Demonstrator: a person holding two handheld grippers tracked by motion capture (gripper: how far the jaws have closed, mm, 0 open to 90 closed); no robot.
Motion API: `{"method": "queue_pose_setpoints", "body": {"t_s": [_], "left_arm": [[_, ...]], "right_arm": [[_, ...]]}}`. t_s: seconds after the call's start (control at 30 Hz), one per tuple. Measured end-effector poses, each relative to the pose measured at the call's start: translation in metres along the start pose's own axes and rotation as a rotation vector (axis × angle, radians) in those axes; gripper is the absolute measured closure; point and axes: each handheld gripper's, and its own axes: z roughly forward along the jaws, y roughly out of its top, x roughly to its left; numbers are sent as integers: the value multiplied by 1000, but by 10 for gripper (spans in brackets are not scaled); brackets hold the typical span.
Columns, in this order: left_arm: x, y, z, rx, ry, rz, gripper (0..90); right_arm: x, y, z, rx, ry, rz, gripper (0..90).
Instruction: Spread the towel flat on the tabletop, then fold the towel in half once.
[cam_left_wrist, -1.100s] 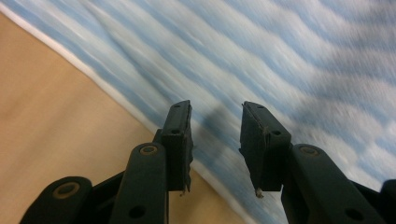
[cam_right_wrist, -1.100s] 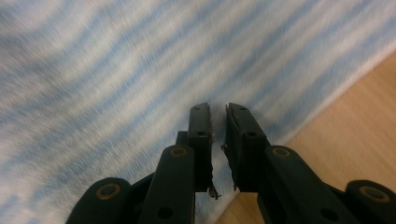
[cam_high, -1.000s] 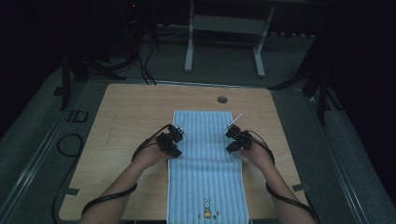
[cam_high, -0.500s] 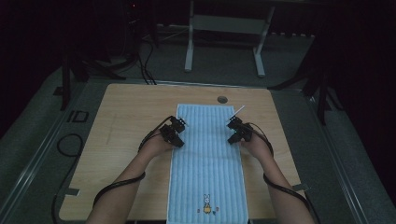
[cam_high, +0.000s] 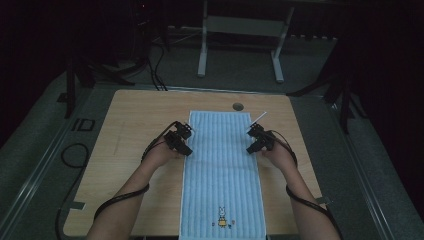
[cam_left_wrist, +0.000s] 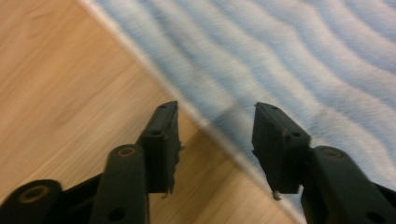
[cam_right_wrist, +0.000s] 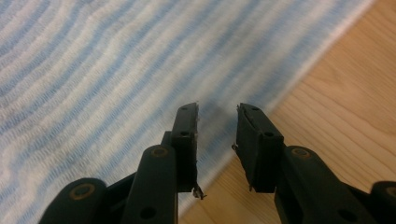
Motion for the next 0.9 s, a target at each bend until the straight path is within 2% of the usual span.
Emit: {"method": "queue_pose_setpoints", "body": {"t_s": [0.07,0.13,0.17,0.27,0.33,0.37,0.4,0.43,0.57,0.63,0.7,0.87,0.9], "left_arm": [[7,0,-1,-10,7,-48,467],[11,0,-1,-25,16,-76,466],[14,1,0,-26,2,-94,466],[18,4,5,-19,6,-143,466],[23,7,8,-14,-20,-195,466],[23,7,8,-14,-20,-195,466],[27,10,13,-10,-15,-222,466],[28,11,15,-6,-18,-234,467],[29,14,22,5,1,-236,480],[27,14,25,15,12,-204,492],[25,15,26,9,4,-190,506],[21,19,26,16,15,-148,556],[20,19,26,13,3,-141,584]], "right_arm": [[-3,0,-3,-2,-10,9,625],[-6,1,-5,-13,-20,16,588],[-9,3,-6,-17,-24,33,576],[-18,11,-4,-7,-14,94,573],[-23,15,-3,3,-23,122,574],[-23,15,-3,3,-23,122,574],[-25,17,-2,-1,-25,137,576],[-32,19,0,-8,0,179,579],[-36,23,8,12,6,203,579],[-36,24,12,23,3,205,586],[-35,25,17,38,3,201,588],[-27,28,19,47,-24,155,695],[-26,29,19,50,-24,148,729]]}}
